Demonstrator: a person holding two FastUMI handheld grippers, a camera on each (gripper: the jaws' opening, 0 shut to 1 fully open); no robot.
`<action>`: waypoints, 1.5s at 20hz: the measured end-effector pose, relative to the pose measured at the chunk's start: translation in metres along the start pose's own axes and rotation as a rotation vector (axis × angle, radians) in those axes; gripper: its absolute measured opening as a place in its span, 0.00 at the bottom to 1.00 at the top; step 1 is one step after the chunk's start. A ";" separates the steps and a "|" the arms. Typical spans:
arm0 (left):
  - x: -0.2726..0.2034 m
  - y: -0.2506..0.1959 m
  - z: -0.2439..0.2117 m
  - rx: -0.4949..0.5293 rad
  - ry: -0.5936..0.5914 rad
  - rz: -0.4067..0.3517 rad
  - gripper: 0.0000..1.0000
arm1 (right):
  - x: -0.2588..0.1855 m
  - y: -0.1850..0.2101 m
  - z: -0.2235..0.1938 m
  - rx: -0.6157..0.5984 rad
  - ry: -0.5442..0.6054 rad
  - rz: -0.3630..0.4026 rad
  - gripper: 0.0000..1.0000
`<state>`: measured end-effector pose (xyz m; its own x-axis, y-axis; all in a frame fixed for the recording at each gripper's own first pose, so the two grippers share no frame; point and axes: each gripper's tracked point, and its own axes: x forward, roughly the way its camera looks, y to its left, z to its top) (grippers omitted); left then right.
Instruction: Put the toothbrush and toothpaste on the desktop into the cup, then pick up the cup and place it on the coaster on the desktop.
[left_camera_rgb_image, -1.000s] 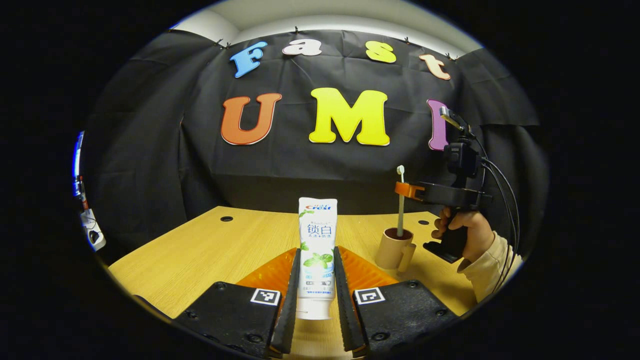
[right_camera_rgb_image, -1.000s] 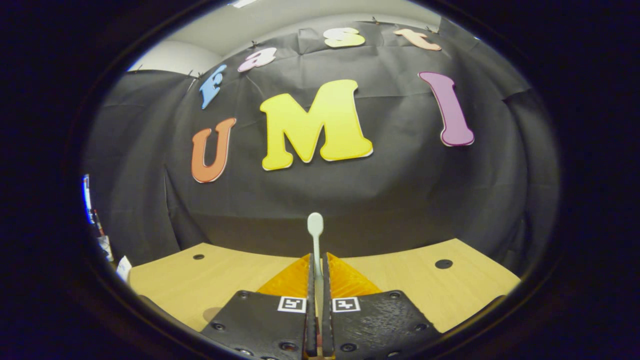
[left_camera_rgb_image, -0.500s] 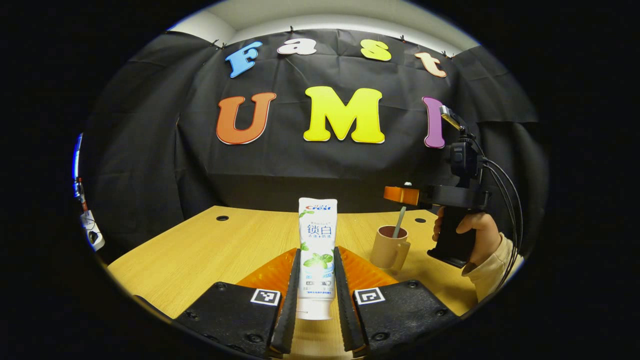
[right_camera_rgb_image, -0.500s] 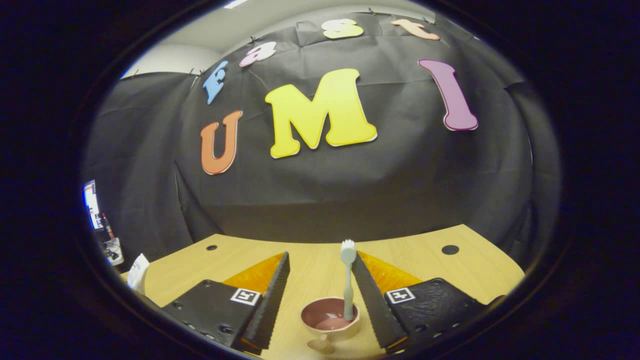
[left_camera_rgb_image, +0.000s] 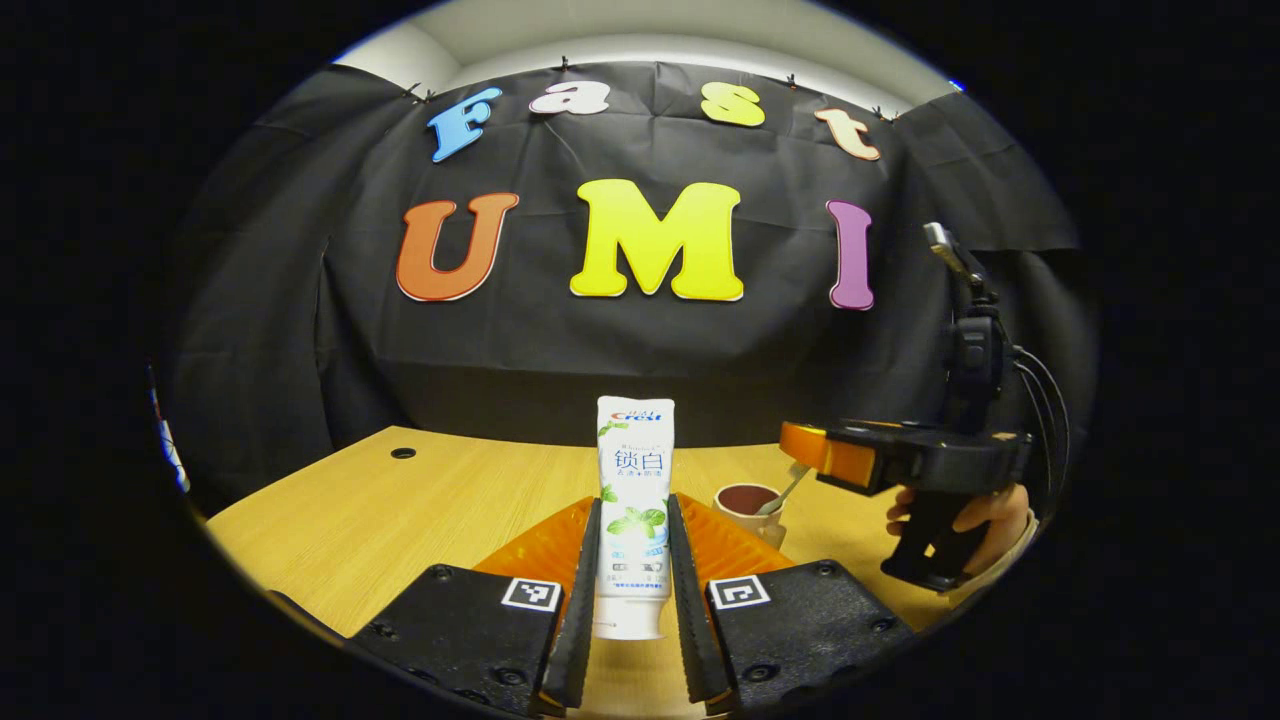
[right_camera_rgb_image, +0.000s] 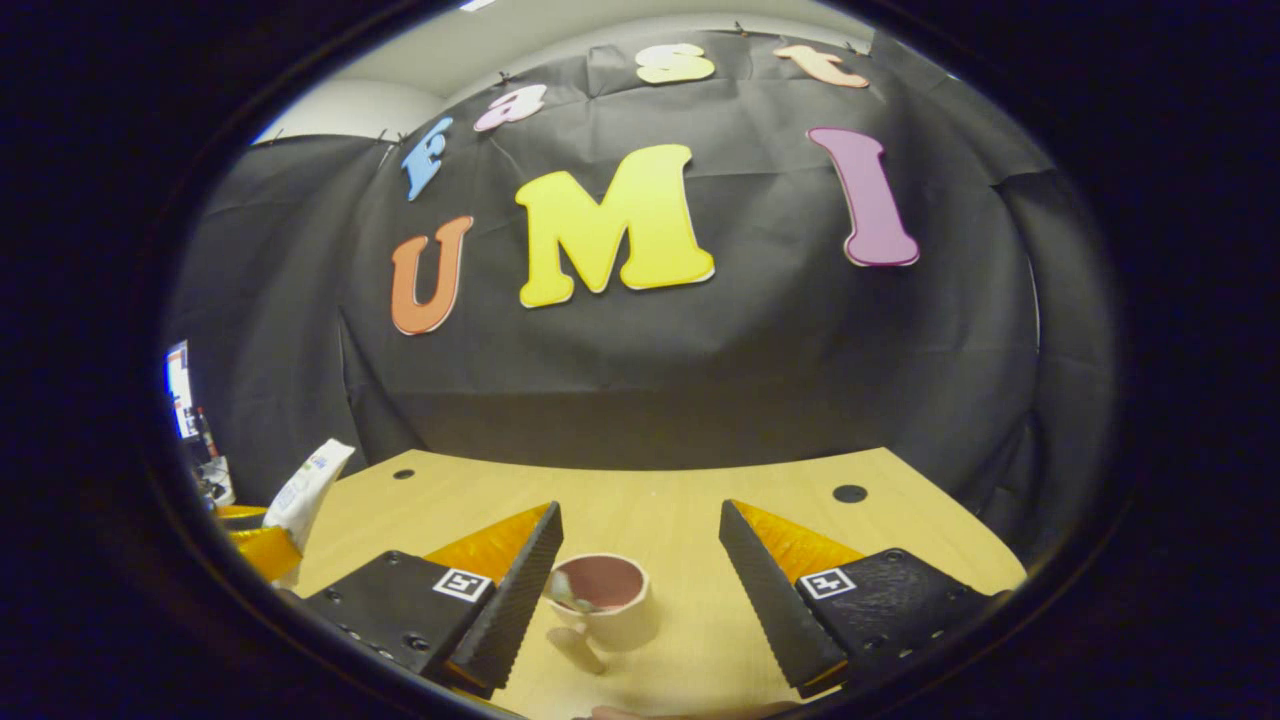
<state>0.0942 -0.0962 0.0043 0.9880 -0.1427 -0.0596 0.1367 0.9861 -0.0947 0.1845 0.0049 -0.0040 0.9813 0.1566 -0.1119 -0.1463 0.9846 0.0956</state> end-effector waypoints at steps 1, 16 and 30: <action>0.009 -0.004 0.006 0.008 -0.016 -0.004 0.40 | -0.013 -0.007 -0.001 -0.010 -0.009 -0.012 0.96; 0.122 -0.098 0.030 -0.009 -0.107 -0.163 0.40 | -0.115 -0.065 -0.032 0.024 -0.038 -0.008 0.96; 0.138 -0.100 0.018 -0.011 -0.089 -0.163 0.39 | -0.101 -0.069 -0.057 0.043 0.025 -0.004 0.96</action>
<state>0.2178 -0.2134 0.0239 0.9554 -0.2919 0.0452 0.2952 0.9494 -0.1071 0.0882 -0.0741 -0.0557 0.9783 0.1551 -0.1372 -0.1362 0.9811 0.1377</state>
